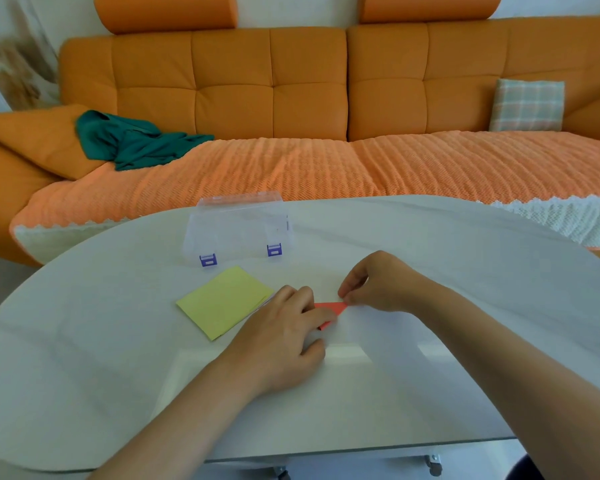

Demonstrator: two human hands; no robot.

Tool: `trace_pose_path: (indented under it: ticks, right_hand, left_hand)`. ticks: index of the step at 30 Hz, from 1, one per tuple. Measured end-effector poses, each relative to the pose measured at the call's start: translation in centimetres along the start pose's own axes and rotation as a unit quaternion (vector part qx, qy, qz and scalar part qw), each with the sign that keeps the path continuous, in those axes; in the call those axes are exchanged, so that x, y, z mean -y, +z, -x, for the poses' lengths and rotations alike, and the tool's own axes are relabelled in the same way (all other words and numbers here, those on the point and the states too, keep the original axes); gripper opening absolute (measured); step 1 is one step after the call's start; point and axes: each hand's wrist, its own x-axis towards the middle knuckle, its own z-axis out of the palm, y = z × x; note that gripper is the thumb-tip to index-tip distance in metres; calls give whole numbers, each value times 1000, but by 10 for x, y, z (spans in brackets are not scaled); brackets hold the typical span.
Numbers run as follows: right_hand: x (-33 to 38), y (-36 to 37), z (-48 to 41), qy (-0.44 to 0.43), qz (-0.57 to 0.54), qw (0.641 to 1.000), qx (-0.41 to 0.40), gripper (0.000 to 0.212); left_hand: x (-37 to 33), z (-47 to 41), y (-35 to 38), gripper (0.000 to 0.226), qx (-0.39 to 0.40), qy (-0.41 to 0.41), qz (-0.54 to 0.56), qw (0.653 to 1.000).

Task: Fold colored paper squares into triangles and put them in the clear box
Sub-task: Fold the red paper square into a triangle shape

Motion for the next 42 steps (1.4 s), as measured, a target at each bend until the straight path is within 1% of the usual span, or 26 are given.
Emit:
trace_pose_path:
  ticks: [2,8,11,13,15,17,19,21,23,24,25,26,27,29,37,42]
  right_hand:
    - [-3,-3,1,1,-9,1000,-1,19]
    - [-10,-1,1,1,-13,1000,-1,19]
    - [-10,3,2,-1,-19,1000,10,4]
    - [-10,5,2,-2,-12,1000,12,10]
    - [-9,4,0,9,-13,1000,7,7]
    - [-8,4,-2,21,-12,1000,-11,20]
    - [-7,3,-2,29,-8,999,-27,30]
    - [-8,4,-1,29,-8,999,-29,30]
    - [-9,7,1,25,-23,999,-21,20]
    - [-10,8,2,25,-29,999,-16,9]
    - [-9,10,3,20,-24,999,-14,6]
    - [-10,11,4,14,-14,1000,-14,17]
    - [-9,12,4,14,-4,1000,-17,23]
    - [-7,12,4,15,0,1000,-20,26]
    - [-3,11,5,21,8,1000,-16,20]
    - [-4,11,5,19,12,1000,-15,18]
  left_hand:
    - [-1,0,1,38,-3,-2,-1,1000]
    - [-5,-5,4,50,4,-14,-21,1000]
    - [-6,-7,4,49,1,-16,-29,999]
    - [-6,-8,5,49,0,-14,-33,999]
    - [-5,-8,6,50,-1,-16,-29,999]
    - [-5,-8,6,50,-1,-17,-25,1000]
    - [-5,-8,7,49,0,-19,-17,1000]
    - [-4,-7,7,50,1,-22,-6,1000]
    - [-3,-7,7,51,0,-26,8,1000]
    - [-2,-7,8,52,0,-29,14,999]
    - [-2,-7,8,52,0,-31,18,999]
    - [-2,-7,8,52,2,-34,23,999]
    - [-2,-7,7,51,2,-35,29,999]
    - [-1,-5,7,43,0,-35,47,998]
    - [5,15,4,29,7,-30,112,993]
    - [12,27,3,35,26,-29,142,989]
